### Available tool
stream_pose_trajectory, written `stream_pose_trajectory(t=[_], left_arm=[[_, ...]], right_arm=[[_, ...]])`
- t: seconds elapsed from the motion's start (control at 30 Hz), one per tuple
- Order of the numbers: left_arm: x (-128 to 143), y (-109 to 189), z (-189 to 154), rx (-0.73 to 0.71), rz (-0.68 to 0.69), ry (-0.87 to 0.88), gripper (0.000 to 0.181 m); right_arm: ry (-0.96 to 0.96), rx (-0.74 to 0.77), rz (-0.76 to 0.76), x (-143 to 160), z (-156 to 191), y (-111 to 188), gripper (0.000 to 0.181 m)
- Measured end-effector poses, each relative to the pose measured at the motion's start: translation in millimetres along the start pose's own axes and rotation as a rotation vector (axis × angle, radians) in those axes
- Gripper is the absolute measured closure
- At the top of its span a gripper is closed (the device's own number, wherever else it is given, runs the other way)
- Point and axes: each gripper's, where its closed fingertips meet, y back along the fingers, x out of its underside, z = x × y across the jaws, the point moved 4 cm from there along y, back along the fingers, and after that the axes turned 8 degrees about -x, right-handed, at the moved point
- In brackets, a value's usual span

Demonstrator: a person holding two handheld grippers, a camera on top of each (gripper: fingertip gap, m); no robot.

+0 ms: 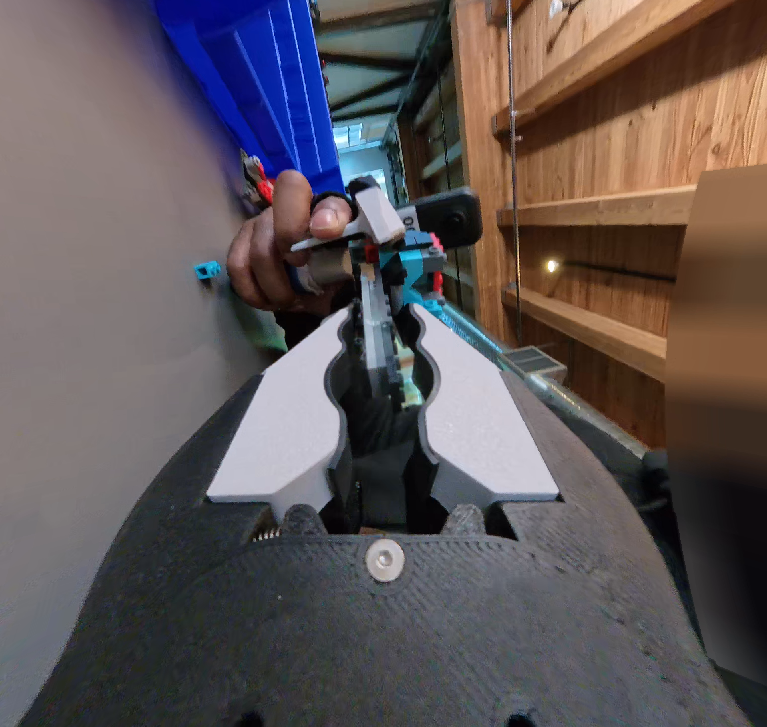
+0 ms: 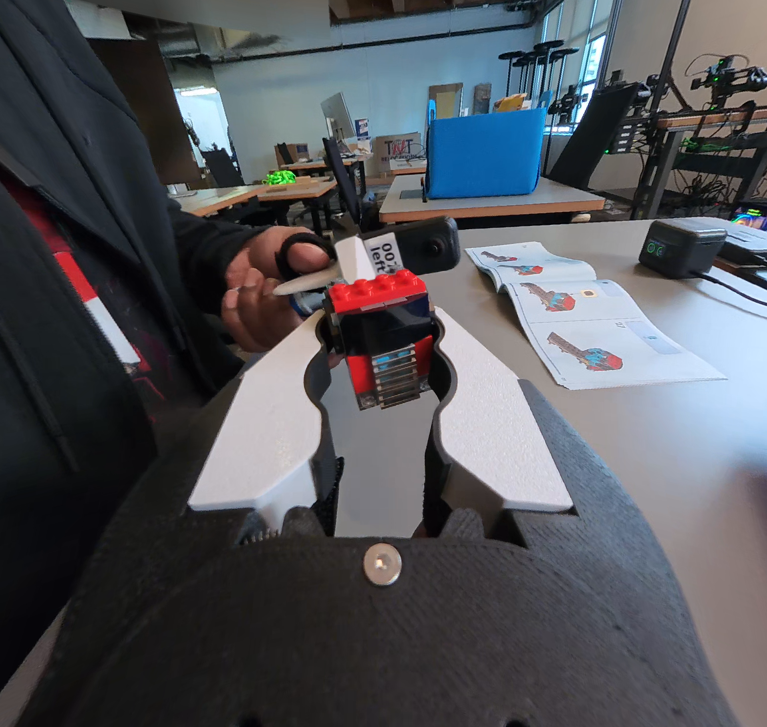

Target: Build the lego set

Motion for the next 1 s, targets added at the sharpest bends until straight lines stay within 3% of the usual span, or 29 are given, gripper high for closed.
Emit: stream_pose_trajectory(t=[0.67,0.77,0.87,1.0], left_arm=[[-0.1,11.6,0.2,0.034,-0.172,0.055,0.161],[-4.2,15.4,1.1,0.055,-0.198,0.080,0.162],[-14.3,22.2,4.7,0.047,-0.247,0.091,0.162],[-36.4,30.9,13.1,-0.042,-0.329,0.037,0.162]], right_arm=[[0.045,0.026,0.051,1.5,0.6,-13.1,0.135],[0.033,0.049,0.094,2.0,-2.7,-13.7,0.127],[-0.007,0.104,0.140,0.5,-2.0,-3.6,0.119],[-0.066,0.283,0.214,4.9,4.1,29.6,0.121]])
